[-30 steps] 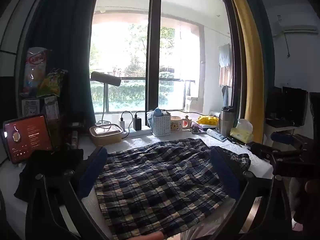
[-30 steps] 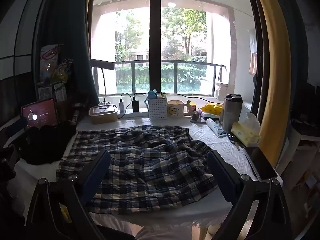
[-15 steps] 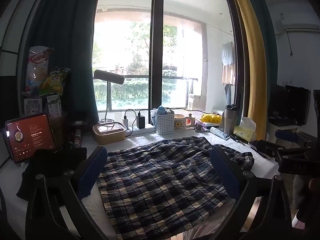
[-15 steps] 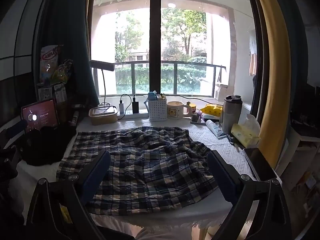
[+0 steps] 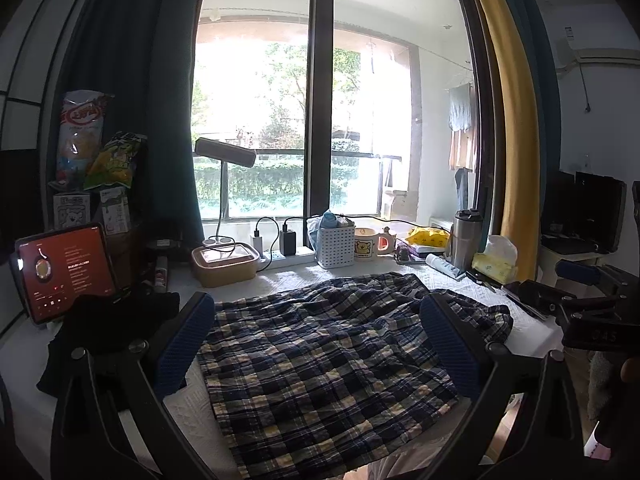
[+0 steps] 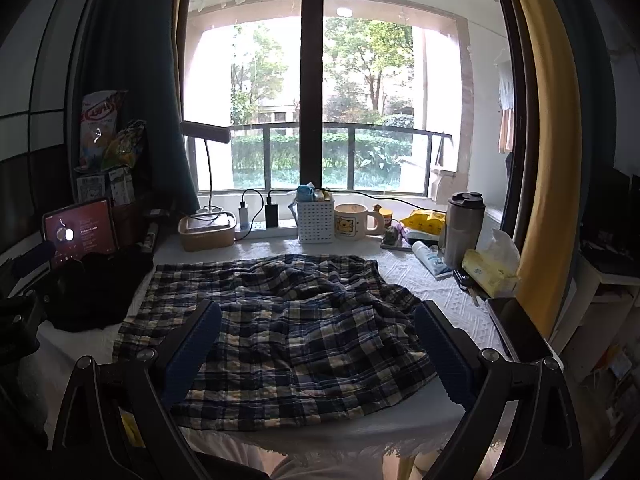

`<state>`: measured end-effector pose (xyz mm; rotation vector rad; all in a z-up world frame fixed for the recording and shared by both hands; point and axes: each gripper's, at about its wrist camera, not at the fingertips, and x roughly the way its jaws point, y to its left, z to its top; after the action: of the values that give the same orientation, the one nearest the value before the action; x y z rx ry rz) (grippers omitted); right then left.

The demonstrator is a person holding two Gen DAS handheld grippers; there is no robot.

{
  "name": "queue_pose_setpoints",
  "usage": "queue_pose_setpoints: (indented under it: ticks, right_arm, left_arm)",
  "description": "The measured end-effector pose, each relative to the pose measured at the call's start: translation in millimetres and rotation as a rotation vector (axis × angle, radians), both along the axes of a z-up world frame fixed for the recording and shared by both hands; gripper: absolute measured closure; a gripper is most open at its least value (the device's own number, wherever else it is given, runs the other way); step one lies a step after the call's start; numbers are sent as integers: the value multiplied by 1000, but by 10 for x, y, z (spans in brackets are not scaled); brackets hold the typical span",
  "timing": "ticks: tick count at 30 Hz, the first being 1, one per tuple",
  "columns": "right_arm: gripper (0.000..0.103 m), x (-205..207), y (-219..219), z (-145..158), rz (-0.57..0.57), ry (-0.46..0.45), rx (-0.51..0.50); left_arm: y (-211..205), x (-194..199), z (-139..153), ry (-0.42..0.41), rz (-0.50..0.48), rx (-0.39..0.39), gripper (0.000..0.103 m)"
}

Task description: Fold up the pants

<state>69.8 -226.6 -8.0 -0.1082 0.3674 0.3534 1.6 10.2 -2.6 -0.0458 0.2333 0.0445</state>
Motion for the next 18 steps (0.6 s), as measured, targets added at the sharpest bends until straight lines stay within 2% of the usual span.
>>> queue_pose_setpoints:
  ticks: [18]
  right_arm:
    - [5,-14,45,0,6,2,-13]
  left_arm:
    - [50,-21,-9,-2,16,-11,2]
